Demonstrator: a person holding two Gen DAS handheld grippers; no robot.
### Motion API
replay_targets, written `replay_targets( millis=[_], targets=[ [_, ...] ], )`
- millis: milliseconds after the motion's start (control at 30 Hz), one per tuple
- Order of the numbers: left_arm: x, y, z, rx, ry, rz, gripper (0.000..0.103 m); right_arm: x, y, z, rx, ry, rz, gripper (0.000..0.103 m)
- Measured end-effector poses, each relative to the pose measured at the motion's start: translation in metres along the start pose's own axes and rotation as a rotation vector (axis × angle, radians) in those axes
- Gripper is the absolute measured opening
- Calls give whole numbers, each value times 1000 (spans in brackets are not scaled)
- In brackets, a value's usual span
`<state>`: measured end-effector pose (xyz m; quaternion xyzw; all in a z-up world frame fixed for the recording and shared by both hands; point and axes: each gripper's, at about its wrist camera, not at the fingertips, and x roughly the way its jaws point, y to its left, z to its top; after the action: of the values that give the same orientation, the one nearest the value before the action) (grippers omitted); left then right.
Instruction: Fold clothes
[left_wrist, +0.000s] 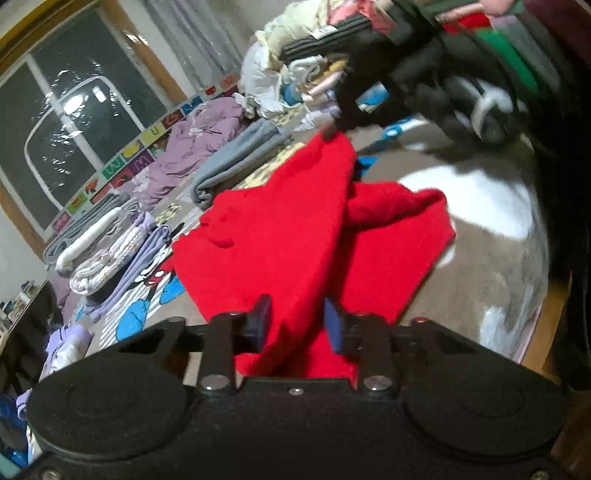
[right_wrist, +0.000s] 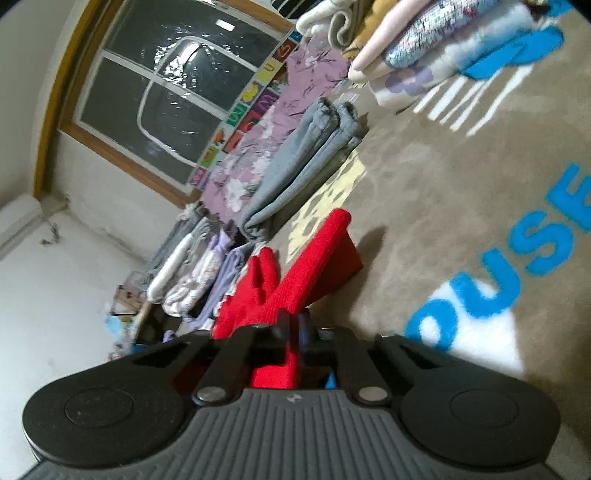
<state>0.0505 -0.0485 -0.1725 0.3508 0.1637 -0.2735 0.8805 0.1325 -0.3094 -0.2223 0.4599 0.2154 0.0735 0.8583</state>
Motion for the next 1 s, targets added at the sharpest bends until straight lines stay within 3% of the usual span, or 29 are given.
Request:
replay_targets(
  millis=[100,333,567,900,1000],
  targets=[
    [1,6,-2,-3,-2,-20,25,-4,25,2,-27,-15,-31,6],
    [3,21,-9,-63,-11,-92,25,2,112,16,-224,-33,-92,6],
    [4,48,-18,-303,-9,-238,22,41,165,21,-321,13,-142,6],
    [6,71,-28,-516,-5,-373,26,107,209,3,-424,105,-223,6],
    [7,79,-31,-581,0,-417,32,128,217,-5,-464,138,-252,6]
  ],
)
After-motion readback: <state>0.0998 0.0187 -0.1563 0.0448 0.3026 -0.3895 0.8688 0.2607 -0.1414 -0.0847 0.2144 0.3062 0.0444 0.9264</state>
